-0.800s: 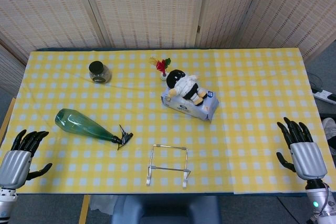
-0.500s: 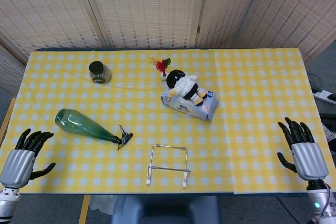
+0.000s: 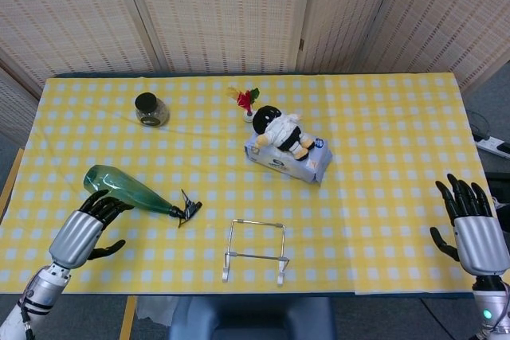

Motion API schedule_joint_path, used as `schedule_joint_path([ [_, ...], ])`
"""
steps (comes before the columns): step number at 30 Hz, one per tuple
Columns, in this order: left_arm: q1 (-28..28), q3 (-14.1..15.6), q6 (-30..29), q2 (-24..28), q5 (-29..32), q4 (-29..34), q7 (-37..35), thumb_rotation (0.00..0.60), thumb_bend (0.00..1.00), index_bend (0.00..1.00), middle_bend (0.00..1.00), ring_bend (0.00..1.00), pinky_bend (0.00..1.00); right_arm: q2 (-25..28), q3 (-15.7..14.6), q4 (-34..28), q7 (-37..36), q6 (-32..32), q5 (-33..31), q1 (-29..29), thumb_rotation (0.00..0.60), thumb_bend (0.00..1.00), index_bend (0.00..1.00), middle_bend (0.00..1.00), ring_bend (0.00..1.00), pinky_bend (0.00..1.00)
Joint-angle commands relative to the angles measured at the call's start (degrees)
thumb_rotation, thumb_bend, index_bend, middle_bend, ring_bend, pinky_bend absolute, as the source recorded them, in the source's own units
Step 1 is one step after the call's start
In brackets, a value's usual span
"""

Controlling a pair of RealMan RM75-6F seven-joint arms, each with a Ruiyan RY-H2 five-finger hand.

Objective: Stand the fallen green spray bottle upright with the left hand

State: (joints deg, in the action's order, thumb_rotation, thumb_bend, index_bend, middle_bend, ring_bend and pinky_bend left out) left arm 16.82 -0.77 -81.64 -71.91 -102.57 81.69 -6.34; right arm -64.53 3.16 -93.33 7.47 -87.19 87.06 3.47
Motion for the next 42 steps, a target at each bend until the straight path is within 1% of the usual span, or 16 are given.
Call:
schedule_joint_path([
  [1, 3.9, -1.6, 4.4, -1.2, 0.7, 0.2, 0.4, 0.6, 0.24, 0.3, 0.37, 0.28, 0.2, 0.5, 0.0, -0.8, 0.8, -0.2, -0.6, -0.4, 0.6, 0.36, 0.0, 0.0, 0.0, 0.0],
  [10, 10.5, -2.5, 14.3, -6.1, 3.3, -2.7, 7.1, 0.6, 0.24, 0.28, 0.37, 0.28, 0.18, 2.4, -0.5, -2.1, -1.4, 0.2, -0.1, -0.7, 0.6, 0.36, 0.0, 0.0, 0.0, 0.0],
  [12, 11.3, -2.7, 16.3, -7.1, 4.8, -3.6, 9.5, 0.6, 0.24, 0.28, 0.37, 0.26, 0.14, 2.7, -0.5, -2.2, -2.0, 0.2, 0.1, -0.8, 0.6, 0.36, 0.0, 0.0, 0.0, 0.0],
  [14, 11.6, -3.0, 17.1, -8.0, 5.8, -4.6, 12.7, 0.6, 0.24, 0.27, 0.37, 0.24, 0.09, 2.9, -0.5, -2.2, -2.5, 0.0, 0.3, -0.9, 0.6, 0.36, 0.0, 0.0, 0.0, 0.0],
  [16, 11.4, -3.6, 16.6, -8.9, 7.0, -5.1, 16.9, 0.6, 0.24, 0.28, 0.37, 0.25, 0.1, 3.1, -0.4, -2.1, -3.0, -0.1, 0.3, -0.9, 0.6, 0.36, 0.0, 0.0, 0.0, 0.0],
  [18, 11.2, -4.1, 14.7, -9.9, 7.1, -5.6, 19.6, 0.6, 0.24, 0.29, 0.4, 0.27, 0.16, 3.2, -0.3, -2.0, -3.5, -0.2, 0.3, -0.9, 0.6, 0.36, 0.0, 0.0, 0.0, 0.0],
  [20, 11.0, -4.5, 13.4, -10.7, 7.4, -6.2, 21.8, 0.6, 0.24, 0.29, 0.47, 0.32, 0.25, 3.2, -0.3, -1.9, -3.8, -0.2, 0.4, -0.9, 0.6, 0.36, 0.0, 0.0, 0.0, 0.0],
  [22, 11.1, -4.7, 12.8, -11.3, 7.8, -6.2, 23.4, 0.6, 0.24, 0.3, 0.59, 0.45, 0.46, 3.3, -0.3, -1.9, -4.1, -0.3, 0.5, -1.0, 0.6, 0.36, 0.0, 0.0, 0.0, 0.0],
  [23, 11.1, -4.6, 13.1, -11.2, 8.1, -5.9, 23.8, 0.6, 0.24, 0.3, 0.64, 0.5, 0.53, 3.4, -0.3, -1.9, -4.2, -0.4, 0.7, -1.0, 0.6, 0.36, 0.0, 0.0, 0.0, 0.0],
  [24, 11.2, -4.6, 13.9, -11.1, 8.9, -5.4, 24.9, 0.6, 0.24, 0.31, 0.73, 0.59, 0.66, 3.4, -0.3, -1.9, -4.3, -0.7, 0.9, -1.1, 0.6, 0.36, 0.0, 0.0, 0.0, 0.0],
  [25, 11.3, -4.6, 14.4, -11.1, 9.5, -4.8, 26.0, 0.6, 0.24, 0.31, 0.8, 0.67, 0.74, 3.4, -0.3, -1.9, -4.4, -0.8, 1.0, -1.2, 0.6, 0.36, 0.0, 0.0, 0.0, 0.0],
  [27, 11.4, -4.7, 15.5, -11.0, 11.2, -3.3, 27.7, 0.6, 0.24, 0.3, 0.9, 0.77, 0.84, 3.4, -0.3, -1.8, -4.5, -1.1, 1.1, -1.3, 0.6, 0.36, 0.0, 0.0, 0.0, 0.0],
  [31, 11.9, -5.2, 16.3, -11.5, 13.1, -2.4, 30.1, 0.6, 0.24, 0.28, 0.97, 0.84, 0.9, 3.5, -0.3, -1.7, -4.7, -0.9, 1.2, -1.2, 0.6, 0.36, 0.0, 0.0, 0.0, 0.0],
  [33, 12.2, -5.3, 17.2, -11.6, 14.4, -2.2, 31.4, 0.6, 0.24, 0.29, 1.0, 0.9, 0.96, 3.6, -0.4, -1.7, -4.9, -1.0, 1.4, -1.3, 0.6, 0.36, 0.0, 0.0, 0.0, 0.0],
  [36, 12.4, -5.3, 19.5, -11.3, 17.4, -1.0, 34.4, 0.6, 0.24, 0.33, 1.0, 0.99, 1.0, 3.7, -0.3, -1.7, -5.2, -1.1, 1.4, -1.3, 0.6, 0.36, 0.0, 0.0, 0.0, 0.0],
  [42, 13.0, -4.6, 22.6, -11.1, 21.8, 0.8, 38.4, 0.6, 0.24, 0.36, 1.0, 1.0, 1.0, 3.9, -0.3, -1.6, -5.5, -1.1, 1.5, -1.3, 0.6, 0.36, 0.0, 0.0, 0.0, 0.0],
])
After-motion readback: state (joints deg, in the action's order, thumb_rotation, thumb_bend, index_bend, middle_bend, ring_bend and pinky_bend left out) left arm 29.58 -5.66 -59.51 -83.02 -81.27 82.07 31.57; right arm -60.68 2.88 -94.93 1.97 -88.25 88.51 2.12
